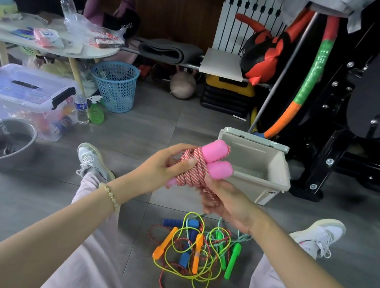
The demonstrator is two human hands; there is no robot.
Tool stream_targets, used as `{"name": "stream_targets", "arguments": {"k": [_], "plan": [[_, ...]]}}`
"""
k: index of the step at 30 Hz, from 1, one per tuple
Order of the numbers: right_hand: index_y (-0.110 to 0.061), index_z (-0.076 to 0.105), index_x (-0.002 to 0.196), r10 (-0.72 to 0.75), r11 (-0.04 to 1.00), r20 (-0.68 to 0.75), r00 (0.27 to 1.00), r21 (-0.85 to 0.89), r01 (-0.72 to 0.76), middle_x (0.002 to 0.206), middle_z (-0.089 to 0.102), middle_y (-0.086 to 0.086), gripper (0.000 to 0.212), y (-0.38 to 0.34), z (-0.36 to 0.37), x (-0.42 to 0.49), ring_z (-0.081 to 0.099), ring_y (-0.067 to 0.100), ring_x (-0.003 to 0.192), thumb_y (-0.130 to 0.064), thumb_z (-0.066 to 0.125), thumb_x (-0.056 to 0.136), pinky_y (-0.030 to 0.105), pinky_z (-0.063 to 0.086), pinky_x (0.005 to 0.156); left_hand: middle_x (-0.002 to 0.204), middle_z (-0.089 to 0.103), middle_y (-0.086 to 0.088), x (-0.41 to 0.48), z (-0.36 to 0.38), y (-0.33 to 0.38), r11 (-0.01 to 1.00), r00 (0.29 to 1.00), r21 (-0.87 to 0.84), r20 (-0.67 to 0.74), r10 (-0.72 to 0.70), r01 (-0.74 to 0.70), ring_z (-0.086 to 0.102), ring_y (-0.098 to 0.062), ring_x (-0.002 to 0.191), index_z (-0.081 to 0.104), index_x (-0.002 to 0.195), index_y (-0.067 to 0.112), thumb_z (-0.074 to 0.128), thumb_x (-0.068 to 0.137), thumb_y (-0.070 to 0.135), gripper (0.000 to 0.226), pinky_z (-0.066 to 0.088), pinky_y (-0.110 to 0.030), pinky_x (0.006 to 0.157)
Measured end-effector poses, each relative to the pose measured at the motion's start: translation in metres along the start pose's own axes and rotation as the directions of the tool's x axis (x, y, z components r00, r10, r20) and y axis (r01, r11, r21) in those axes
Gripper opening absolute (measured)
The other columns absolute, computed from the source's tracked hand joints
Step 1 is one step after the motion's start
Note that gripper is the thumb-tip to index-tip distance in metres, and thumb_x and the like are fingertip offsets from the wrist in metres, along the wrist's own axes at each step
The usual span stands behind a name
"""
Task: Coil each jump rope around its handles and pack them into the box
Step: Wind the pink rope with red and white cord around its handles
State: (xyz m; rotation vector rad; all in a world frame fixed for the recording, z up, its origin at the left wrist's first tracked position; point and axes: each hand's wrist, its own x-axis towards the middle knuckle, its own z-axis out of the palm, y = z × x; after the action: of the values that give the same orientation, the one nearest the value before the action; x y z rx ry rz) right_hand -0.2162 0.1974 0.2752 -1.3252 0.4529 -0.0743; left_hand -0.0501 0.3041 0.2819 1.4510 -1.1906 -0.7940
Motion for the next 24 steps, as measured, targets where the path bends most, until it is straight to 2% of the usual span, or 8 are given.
{"name": "stream_targets", "arguments": {"k": [4, 7, 10, 12, 14, 16, 19, 24], "plan": [[-0.023, 0.054, 0.098, -0.097, 0.971, -0.146, 0.985, -0.231, 0.061, 0.064, 0.033, -0.004, 0.008, 0.003, 0.017, 0.008, 0.027, 0.006, 0.049, -0.025, 0.047, 0.097, 0.018, 0.026, 0.045, 0.051, 0.059, 0.010, 0.005, 0.009, -0.002, 0.996, 0.983, -0.060, -0.167, -0.075, 0.066, 0.045, -0.003, 0.038, 0.053, 0.115, 0.017, 0.048, 0.097, 0.025, 0.020, 0.036, -0.018, 0.037], [-0.027, 0.054, 0.099, -0.166, 0.866, -0.198, 0.966, -0.499, 0.046, 0.065, 0.043, -0.003, 0.013, 0.004, 0.018, 0.010, 0.039, 0.010, 0.048, -0.020, 0.043, 0.099, 0.027, 0.038, 0.046, 0.050, 0.058, 0.007, 0.008, 0.014, -0.005, 0.988, 0.961, -0.090, -0.234, -0.144, 0.126, 0.044, -0.006, 0.037, 0.053, 0.115, 0.018, 0.049, 0.097, 0.030, 0.022, 0.036, -0.019, 0.036], [-0.022, 0.051, 0.103, -0.350, 0.621, -0.237, 0.906, -0.783, 0.034, 0.075, 0.060, -0.008, 0.011, 0.004, 0.018, 0.006, 0.060, 0.014, 0.059, -0.020, 0.042, 0.099, 0.036, 0.054, 0.062, 0.056, 0.057, 0.000, 0.009, 0.018, -0.010, 0.974, 0.935, -0.117, -0.279, -0.218, 0.192, 0.044, -0.012, 0.038, 0.049, 0.116, 0.018, 0.045, 0.098, 0.035, 0.025, 0.037, -0.021, 0.037], [-0.020, 0.045, 0.098, -0.481, 0.591, -0.251, 0.840, -0.801, 0.099, 0.077, 0.063, -0.008, 0.002, 0.006, 0.019, 0.004, 0.062, 0.009, 0.063, -0.021, 0.045, 0.098, 0.030, 0.054, 0.062, 0.060, 0.056, -0.003, 0.008, 0.024, -0.012, 0.966, 0.930, -0.128, -0.269, -0.250, 0.223, 0.045, -0.012, 0.035, 0.044, 0.116, 0.018, 0.040, 0.100, 0.035, 0.024, 0.036, -0.021, 0.035], [-0.018, 0.044, 0.092, -0.566, 0.590, -0.269, 0.780, -0.792, 0.155, 0.072, 0.064, -0.008, 0.009, 0.006, 0.023, 0.004, 0.061, 0.004, 0.060, -0.022, 0.050, 0.096, 0.023, 0.051, 0.058, 0.064, 0.054, -0.005, 0.006, 0.032, -0.012, 0.955, 0.928, -0.170, -0.244, -0.280, 0.243, 0.044, -0.012, 0.031, 0.039, 0.117, 0.016, 0.036, 0.101, 0.035, 0.025, 0.036, -0.019, 0.031], [-0.010, 0.049, 0.088, -0.574, 0.715, -0.350, 0.741, -0.654, 0.245, 0.068, 0.065, -0.007, 0.013, 0.004, 0.026, 0.003, 0.060, 0.003, 0.056, -0.019, 0.057, 0.092, 0.019, 0.048, 0.054, 0.066, 0.053, -0.007, 0.004, 0.038, -0.009, 0.951, 0.935, -0.209, -0.226, -0.275, 0.229, 0.044, -0.012, 0.031, 0.034, 0.116, 0.015, 0.035, 0.101, 0.033, 0.024, 0.037, -0.020, 0.031], [-0.004, 0.057, 0.085, -0.573, 0.803, -0.450, 0.685, -0.477, 0.358, 0.071, 0.067, 0.003, 0.014, -0.004, 0.026, 0.001, 0.062, 0.005, 0.059, -0.016, 0.066, 0.085, 0.018, 0.049, 0.054, 0.077, 0.054, -0.008, 0.000, 0.041, 0.000, 0.968, 0.955, -0.228, -0.246, -0.165, 0.109, 0.050, -0.009, 0.037, 0.028, 0.117, 0.016, 0.039, 0.100, 0.025, 0.022, 0.043, -0.022, 0.036], [-0.013, 0.064, 0.086, -0.610, 0.788, -0.495, 0.619, -0.458, 0.411, 0.080, 0.069, 0.007, 0.002, -0.010, 0.024, 0.002, 0.064, 0.009, 0.066, -0.014, 0.066, 0.085, 0.018, 0.051, 0.060, 0.100, 0.054, -0.012, 0.000, 0.039, 0.011, 0.971, 0.951, -0.225, -0.310, 0.010, -0.084, 0.059, -0.019, 0.055, 0.022, 0.125, 0.030, 0.042, 0.099, 0.015, 0.036, 0.053, -0.035, 0.051]]}}
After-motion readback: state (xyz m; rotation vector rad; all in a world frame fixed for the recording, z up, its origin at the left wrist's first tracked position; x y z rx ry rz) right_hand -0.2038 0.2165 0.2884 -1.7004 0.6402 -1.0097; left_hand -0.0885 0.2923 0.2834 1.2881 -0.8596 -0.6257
